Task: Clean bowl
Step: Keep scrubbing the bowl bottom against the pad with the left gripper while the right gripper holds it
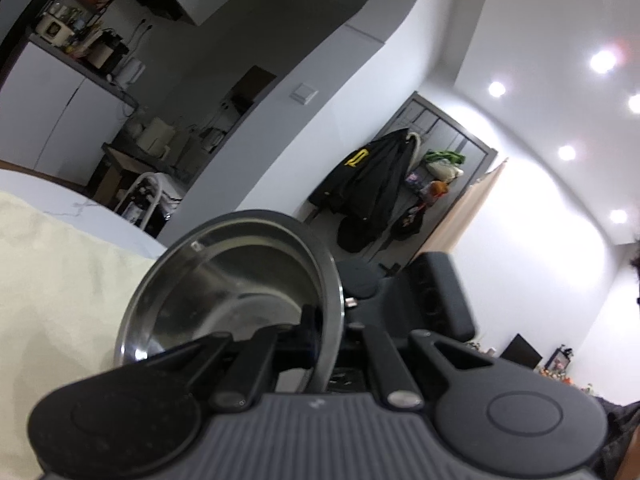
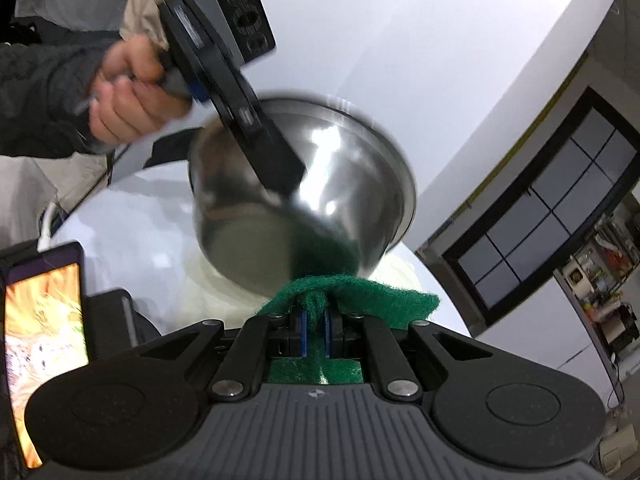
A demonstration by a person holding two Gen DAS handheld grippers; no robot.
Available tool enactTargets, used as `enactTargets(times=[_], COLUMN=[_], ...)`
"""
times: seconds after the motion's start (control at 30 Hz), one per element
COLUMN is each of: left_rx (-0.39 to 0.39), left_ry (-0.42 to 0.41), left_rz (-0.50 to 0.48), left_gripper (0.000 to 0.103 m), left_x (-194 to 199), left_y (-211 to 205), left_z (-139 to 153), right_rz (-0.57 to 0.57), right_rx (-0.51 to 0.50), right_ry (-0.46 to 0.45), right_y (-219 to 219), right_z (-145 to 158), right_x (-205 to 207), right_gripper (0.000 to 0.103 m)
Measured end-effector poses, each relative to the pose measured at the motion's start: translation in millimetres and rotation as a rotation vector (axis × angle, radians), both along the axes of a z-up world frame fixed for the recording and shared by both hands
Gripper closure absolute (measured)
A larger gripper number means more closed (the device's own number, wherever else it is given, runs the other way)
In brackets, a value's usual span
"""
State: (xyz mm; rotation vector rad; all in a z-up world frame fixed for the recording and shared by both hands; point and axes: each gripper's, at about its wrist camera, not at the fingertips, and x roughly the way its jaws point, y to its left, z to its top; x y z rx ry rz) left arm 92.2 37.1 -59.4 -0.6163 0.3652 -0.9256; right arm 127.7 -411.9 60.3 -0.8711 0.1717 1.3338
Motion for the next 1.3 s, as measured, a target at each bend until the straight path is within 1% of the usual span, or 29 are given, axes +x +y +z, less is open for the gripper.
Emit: enactTargets(times=[0.2, 0.4, 0.5, 0.67, 0.83, 1.0, 1.1, 1.3], left_rx=[-0.052, -0.103, -0.094, -0.063, -0.049, -0.040, -0.045, -0.043], left_ry=[-0.021, -0.024, -0.019, 0.003, 0.032, 0.051, 0.048, 0.023], left_rz=[-0.027, -0.037, -0.032, 0.003, 0.028, 0.045, 0.046, 0.030], left_gripper=[0.098, 0.097, 0.097, 0.097, 0.097, 0.098, 0.098, 0.098], left_x=[1.6, 7.5, 7.5, 9.4, 10.7, 11.0, 9.0, 3.7], left_y=[-5.0, -7.8, -9.1, -4.5, 2.1, 9.1, 11.2, 8.1], left_z=[3.7, 3.5, -2.3, -7.8, -16.8, -19.6, -18.8, -9.2], right_rz=[0.002, 0.050, 0.081, 0.117, 0.134, 0.114, 0.088, 0.016], right_rx=[-0.027, -0.046, -0.045, -0.041, 0.006, 0.030, 0.052, 0.057], right_ry=[0.000, 0.009, 0.016, 0.023, 0.025, 0.004, 0.002, 0.012], right_y=[8.3, 17.4, 20.3, 19.3, 8.5, 0.7, 0.1, 8.4], right_z=[-12.5, -18.2, -18.1, -15.3, -0.4, 7.7, 14.9, 4.0], right_x=[1.0, -10.3, -18.6, -29.8, -37.0, -33.4, -28.3, -11.4], right_gripper=[0.095, 0.095, 0.095, 0.095, 0.095, 0.095, 0.095, 0.095])
